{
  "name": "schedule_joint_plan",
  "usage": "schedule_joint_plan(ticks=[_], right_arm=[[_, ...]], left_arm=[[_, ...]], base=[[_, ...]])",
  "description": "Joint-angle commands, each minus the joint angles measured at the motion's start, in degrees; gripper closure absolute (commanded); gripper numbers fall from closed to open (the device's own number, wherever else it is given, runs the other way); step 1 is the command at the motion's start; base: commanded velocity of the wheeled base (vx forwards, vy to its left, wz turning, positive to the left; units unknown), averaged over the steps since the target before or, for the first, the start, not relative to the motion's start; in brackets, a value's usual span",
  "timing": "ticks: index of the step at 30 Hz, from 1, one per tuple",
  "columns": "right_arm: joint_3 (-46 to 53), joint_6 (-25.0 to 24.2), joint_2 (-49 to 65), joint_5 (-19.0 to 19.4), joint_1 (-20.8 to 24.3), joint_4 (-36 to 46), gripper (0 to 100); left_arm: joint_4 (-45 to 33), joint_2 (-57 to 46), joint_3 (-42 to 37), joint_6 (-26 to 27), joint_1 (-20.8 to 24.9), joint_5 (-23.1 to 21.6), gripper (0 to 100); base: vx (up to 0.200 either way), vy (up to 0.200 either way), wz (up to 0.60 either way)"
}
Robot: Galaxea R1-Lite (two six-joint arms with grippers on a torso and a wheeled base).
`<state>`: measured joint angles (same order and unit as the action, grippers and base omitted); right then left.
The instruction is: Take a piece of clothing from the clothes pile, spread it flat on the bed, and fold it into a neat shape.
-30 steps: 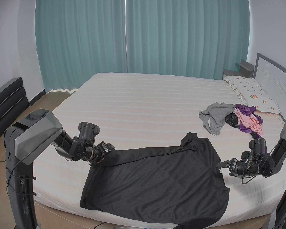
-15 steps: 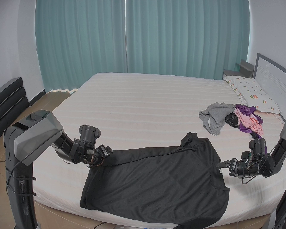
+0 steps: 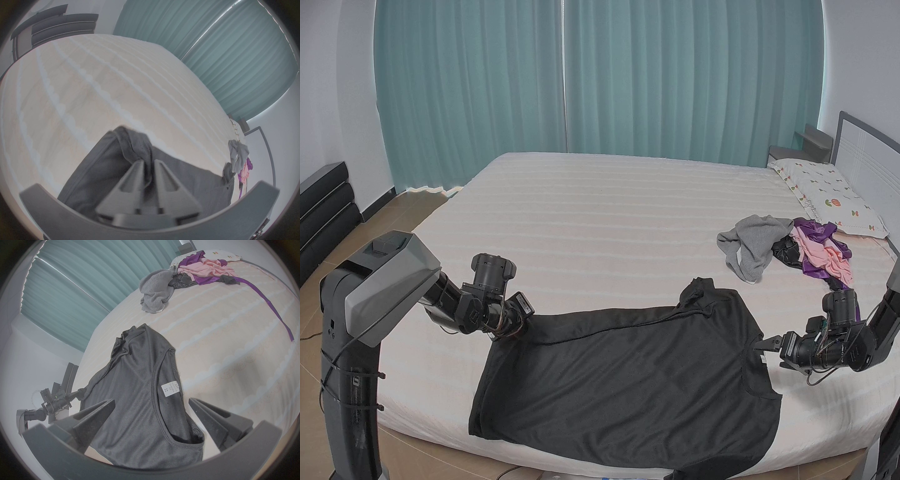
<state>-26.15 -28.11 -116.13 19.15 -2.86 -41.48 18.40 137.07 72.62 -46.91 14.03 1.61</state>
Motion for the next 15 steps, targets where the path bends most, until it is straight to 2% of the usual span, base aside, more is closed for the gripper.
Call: schedule_joint_plan(ticks=[1, 5, 9, 13, 15], right_arm=[[-0.57, -0.01, -0.33, 0.01, -0.04, 0.0, 0], [-1.01, -0.01, -0.59, 0.01, -0.12, -0.35, 0], [-2.86, -0.54, -0.68, -0.17, 0.05, -0.18, 0], [-4.35, -1.86, -0.5, -1.31, 2.86, -0.18, 0], [-6.63, -1.68, -0.42, -3.16, 4.1, 0.35, 0]], left_arm=[[-0.03, 1.44, 4.02, -0.46, -0.94, 0.15, 100], [0.06, 1.27, 9.91, -1.78, -4.1, 0.15, 100], [0.33, 1.01, 15.27, -6.44, -5.77, 0.5, 100], [0.15, 1.18, 17.64, -7.49, -7.0, 0.5, 100], [0.06, 1.53, 18.61, -7.49, -7.44, 0.41, 100]], base=[[0.0, 0.0, 0.0], [0.0, 0.0, 0.0], [0.0, 0.0, 0.0], [0.0, 0.0, 0.0], [0.0, 0.0, 0.0]])
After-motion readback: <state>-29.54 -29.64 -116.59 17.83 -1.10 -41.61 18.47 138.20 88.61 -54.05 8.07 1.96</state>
